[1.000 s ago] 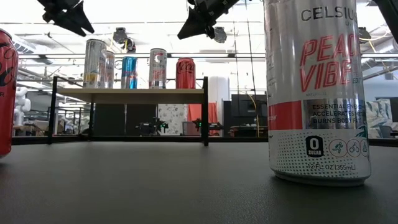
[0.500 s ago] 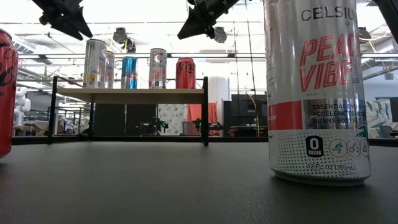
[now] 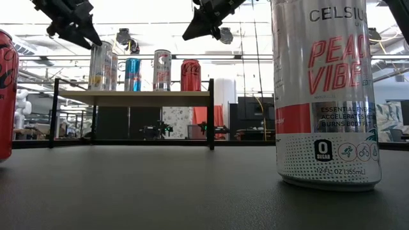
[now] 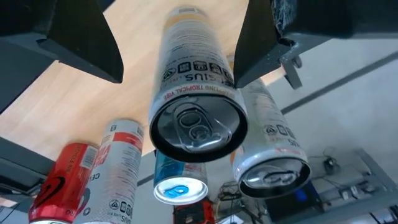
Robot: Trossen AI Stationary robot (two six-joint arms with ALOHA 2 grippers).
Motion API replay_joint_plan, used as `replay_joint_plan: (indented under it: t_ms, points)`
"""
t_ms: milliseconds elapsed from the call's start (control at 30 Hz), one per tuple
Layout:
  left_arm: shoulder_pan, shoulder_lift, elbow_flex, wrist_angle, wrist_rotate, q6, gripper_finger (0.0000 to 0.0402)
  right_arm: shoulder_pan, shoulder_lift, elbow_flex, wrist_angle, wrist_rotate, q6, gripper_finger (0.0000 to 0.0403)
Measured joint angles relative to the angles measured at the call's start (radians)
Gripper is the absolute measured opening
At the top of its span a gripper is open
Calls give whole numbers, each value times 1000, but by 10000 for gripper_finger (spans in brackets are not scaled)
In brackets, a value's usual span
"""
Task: Place canned beverage on shelf
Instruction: Put the white yellow soda can on the shelf aligned with the white yellow soda can
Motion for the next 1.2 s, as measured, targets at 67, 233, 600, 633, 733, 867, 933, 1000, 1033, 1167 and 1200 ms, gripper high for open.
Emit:
replay_joint_plan:
  t_ms: [67, 233, 600, 633, 733, 867, 933, 1000, 1033, 1167, 1200]
  points:
    - [0, 0, 0, -6, 17, -2, 302, 0, 0, 0, 0, 0, 0, 0]
    - [0, -1, 0, -17, 8, -74, 302, 0, 0, 0, 0, 0, 0, 0]
    - [0, 9, 0, -30, -20, -30, 302, 0, 0, 0, 0, 0, 0, 0]
    - [0, 13, 0, -30, -20, -25, 302, 0, 0, 0, 0, 0, 0, 0]
    - [0, 26, 0, -29, -20, -26, 302, 0, 0, 0, 0, 0, 0, 0]
    - [0, 42, 0, -25, -20, -27, 302, 0, 0, 0, 0, 0, 0, 0]
    - [0, 52, 0, -17, -20, -27, 302, 0, 0, 0, 0, 0, 0, 0]
    - [0, 60, 0, -17, -20, -27, 302, 0, 0, 0, 0, 0, 0, 0]
    - [0, 65, 0, -16, -20, -26, 302, 0, 0, 0, 0, 0, 0, 0]
    - [0, 84, 0, -14, -20, -26, 302, 0, 0, 0, 0, 0, 0, 0]
    - [0, 87, 0, -14, -20, -26, 302, 0, 0, 0, 0, 0, 0, 0]
